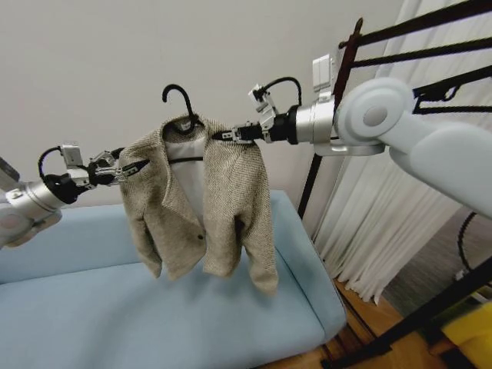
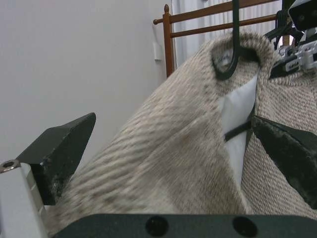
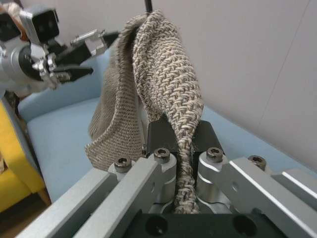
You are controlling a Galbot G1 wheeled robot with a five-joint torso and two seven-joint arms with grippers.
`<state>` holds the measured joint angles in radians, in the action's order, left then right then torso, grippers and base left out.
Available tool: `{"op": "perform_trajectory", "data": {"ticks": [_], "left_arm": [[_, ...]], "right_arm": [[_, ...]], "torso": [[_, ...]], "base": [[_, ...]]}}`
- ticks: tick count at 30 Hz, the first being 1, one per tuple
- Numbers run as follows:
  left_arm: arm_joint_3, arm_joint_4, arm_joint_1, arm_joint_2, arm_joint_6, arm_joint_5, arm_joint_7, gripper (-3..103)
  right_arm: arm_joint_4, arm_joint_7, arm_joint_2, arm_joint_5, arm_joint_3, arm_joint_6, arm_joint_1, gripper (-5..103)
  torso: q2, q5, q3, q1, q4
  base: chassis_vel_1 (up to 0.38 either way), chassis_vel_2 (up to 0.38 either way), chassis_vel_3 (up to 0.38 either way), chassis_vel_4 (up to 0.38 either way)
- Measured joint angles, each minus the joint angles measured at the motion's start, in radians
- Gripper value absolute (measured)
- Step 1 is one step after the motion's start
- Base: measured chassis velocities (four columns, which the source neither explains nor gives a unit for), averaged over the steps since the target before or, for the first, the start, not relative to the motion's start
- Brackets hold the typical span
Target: Pick up the clothes from the sofa and hang them on the clothes hanger.
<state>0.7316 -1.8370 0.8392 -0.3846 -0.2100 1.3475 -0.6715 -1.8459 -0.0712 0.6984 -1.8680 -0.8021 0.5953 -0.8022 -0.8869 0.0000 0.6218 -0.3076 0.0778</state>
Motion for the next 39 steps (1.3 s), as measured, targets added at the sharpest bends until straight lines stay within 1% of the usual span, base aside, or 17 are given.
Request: {"op": "perform_trajectory", "data": {"ticks": [5, 9, 13, 16, 17, 20, 21, 22, 26, 27, 31, 32, 34, 35, 37, 38, 39], "left_arm": [[0.000, 0.000, 0.001, 0.001, 0.001, 0.000, -0.005, 100], [0.007, 0.001, 0.002, 0.004, 0.003, 0.000, -0.006, 100], [0.013, 0.000, -0.002, 0.006, 0.006, 0.002, 0.004, 100], [0.019, -0.009, -0.004, 0.007, 0.009, 0.006, 0.036, 100], [0.021, -0.016, -0.005, 0.006, 0.013, 0.008, 0.062, 100], [0.023, -0.057, 0.003, -0.004, 0.033, 0.023, 0.197, 100], [0.023, -0.057, 0.003, -0.004, 0.033, 0.023, 0.197, 100], [0.024, -0.073, 0.006, -0.010, 0.038, 0.034, 0.262, 100], [0.032, -0.112, 0.010, -0.030, 0.040, 0.013, 0.407, 100], [0.032, -0.112, 0.010, -0.030, 0.040, 0.013, 0.407, 100], [0.039, -0.190, 0.030, -0.058, 0.020, -0.010, 0.638, 100], [0.039, -0.190, 0.030, -0.058, 0.020, -0.010, 0.638, 100], [0.044, -0.230, 0.051, -0.084, 0.005, -0.044, 0.706, 100], [0.044, -0.230, 0.051, -0.084, 0.005, -0.044, 0.706, 100], [0.042, -0.248, 0.058, -0.112, -0.002, -0.062, 0.723, 100], [0.041, -0.262, 0.070, -0.138, -0.007, -0.081, 0.726, 100], [0.040, -0.267, 0.075, -0.151, -0.008, -0.091, 0.727, 100]], "right_arm": [[0.019, -0.053, 0.017, 0.064, -0.019, 0.000, -0.004, 3], [0.028, -0.054, 0.020, 0.068, -0.012, -0.002, -0.003, 3], [0.020, -0.021, 0.011, 0.033, 0.019, -0.005, 0.010, 3], [0.008, 0.024, 0.004, 0.004, 0.056, -0.005, 0.032, 3], [0.003, 0.046, 0.001, -0.006, 0.077, -0.005, 0.046, 3], [-0.020, 0.162, -0.004, -0.043, 0.154, 0.003, 0.096, 3], [-0.020, 0.162, -0.004, -0.043, 0.154, 0.003, 0.096, 3], [-0.034, 0.226, -0.004, -0.060, 0.186, 0.008, 0.117, 3], [-0.067, 0.461, 0.007, -0.086, 0.298, 0.007, 0.193, 3], [-0.067, 0.461, 0.007, -0.086, 0.298, 0.007, 0.193, 3], [-0.058, 0.646, 0.027, -0.080, 0.401, -0.001, 0.262, 3], [-0.058, 0.646, 0.027, -0.080, 0.401, -0.001, 0.262, 3], [-0.039, 0.740, 0.035, -0.056, 0.425, -0.006, 0.275, 3], [-0.039, 0.740, 0.035, -0.056, 0.425, -0.006, 0.275, 3], [-0.029, 0.819, 0.036, -0.055, 0.428, -0.014, 0.270, 3], [-0.017, 0.897, 0.042, -0.059, 0.422, -0.028, 0.247, 3], [-0.007, 0.932, 0.047, -0.063, 0.416, -0.035, 0.230, 3]], "torso": [[0.000, -0.0001, 0.000, 0.000, 0.0000], [0.000, -0.0001, 0.000, 0.000, 0.0000], [0.000, 0.0000, 0.000, 0.000, 0.0001], [0.000, 0.0000, 0.000, 0.000, 0.0003], [0.000, 0.0000, 0.000, 0.000, 0.0002], [0.000, 0.0001, 0.000, 0.000, 0.0001], [0.000, 0.0001, 0.000, 0.000, 0.0001], [0.000, 0.0001, 0.000, 0.000, 0.0001], [0.000, 0.0001, 0.000, 0.000, 0.0001], [0.000, 0.0001, 0.000, 0.000, 0.0001], [0.000, 0.0002, 0.000, 0.000, 0.0000], [0.000, 0.0002, 0.000, 0.000, 0.0000], [0.000, 0.0003, 0.000, 0.000, 0.0001], [0.000, 0.0003, 0.000, 0.000, 0.0001], [0.000, 0.0003, 0.000, 0.000, 0.0000], [0.000, 0.0003, 0.000, 0.000, 0.0003], [0.000, 0.0002, 0.000, 0.000, 0.0004]], "base": [[0.000, 0.000, 0.000, 0.000], [0.000, 0.000, 0.000, 0.000], [0.000, 0.000, 0.000, 0.000], [0.000, 0.000, 0.000, 0.000], [0.000, 0.000, 0.000, 0.000], [0.000, 0.000, 0.000, 0.000], [0.000, 0.000, 0.000, 0.000], [0.000, 0.000, 0.000, 0.000], [0.000, 0.000, 0.000, 0.000], [0.000, 0.000, 0.000, 0.000], [0.000, 0.000, 0.000, 0.000], [0.000, 0.000, 0.000, 0.000], [0.000, 0.000, 0.000, 0.000], [0.000, 0.000, 0.000, 0.000], [0.000, 0.000, 0.000, 0.000], [0.000, 0.000, 0.000, 0.000], [0.000, 0.000, 0.000, 0.000]]}}
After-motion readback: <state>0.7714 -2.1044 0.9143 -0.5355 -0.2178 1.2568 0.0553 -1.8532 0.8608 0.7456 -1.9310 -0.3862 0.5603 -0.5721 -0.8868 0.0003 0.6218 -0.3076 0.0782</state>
